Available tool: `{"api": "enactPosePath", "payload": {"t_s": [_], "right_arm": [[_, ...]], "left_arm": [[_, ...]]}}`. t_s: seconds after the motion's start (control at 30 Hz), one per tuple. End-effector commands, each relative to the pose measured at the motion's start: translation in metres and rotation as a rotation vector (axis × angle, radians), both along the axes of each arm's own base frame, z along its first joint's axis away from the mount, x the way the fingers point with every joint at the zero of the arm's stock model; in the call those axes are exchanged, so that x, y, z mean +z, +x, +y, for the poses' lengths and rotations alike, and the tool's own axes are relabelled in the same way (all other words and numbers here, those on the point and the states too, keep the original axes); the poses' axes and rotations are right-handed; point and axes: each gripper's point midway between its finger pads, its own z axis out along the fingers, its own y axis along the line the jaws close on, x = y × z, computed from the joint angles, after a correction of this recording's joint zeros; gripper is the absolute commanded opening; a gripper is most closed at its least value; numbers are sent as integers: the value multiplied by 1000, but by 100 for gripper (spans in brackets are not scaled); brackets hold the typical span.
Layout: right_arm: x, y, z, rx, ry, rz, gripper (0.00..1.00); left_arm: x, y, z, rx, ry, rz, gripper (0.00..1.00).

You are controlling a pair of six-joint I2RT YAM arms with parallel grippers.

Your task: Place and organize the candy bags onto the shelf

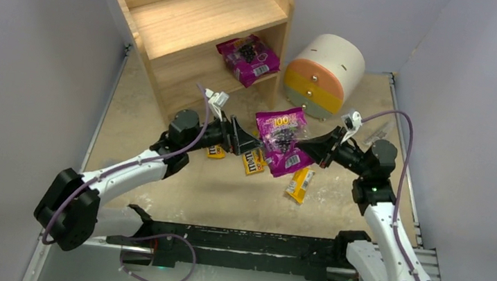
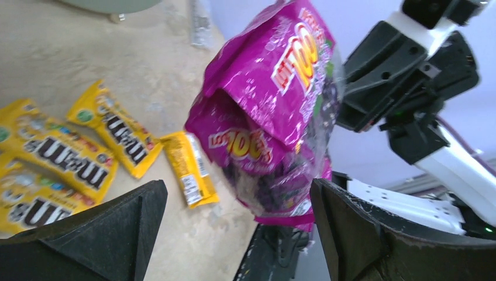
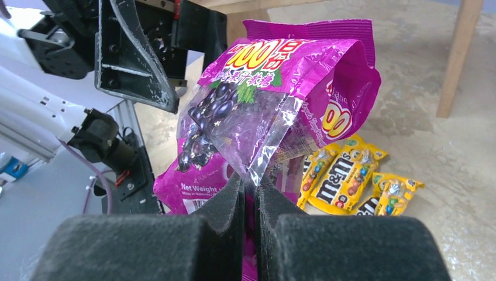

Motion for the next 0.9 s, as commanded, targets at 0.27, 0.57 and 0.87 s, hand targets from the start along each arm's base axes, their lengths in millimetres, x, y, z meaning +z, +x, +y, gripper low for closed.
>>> {"api": "enactPosePath", "payload": {"t_s": [0.27,0.57,0.87], "right_arm": [[64,-20,27,165,48,-252,0],[71,-25,48,252,67,-264,0],[49,14,38,53,3,-117,19]], "left_arm": [[61,-9,-20,-135,-252,-84,100],[65,-9,-22,-138,-257,-100,53],[64,-3,-18,-82,-240,-91,0]]}}
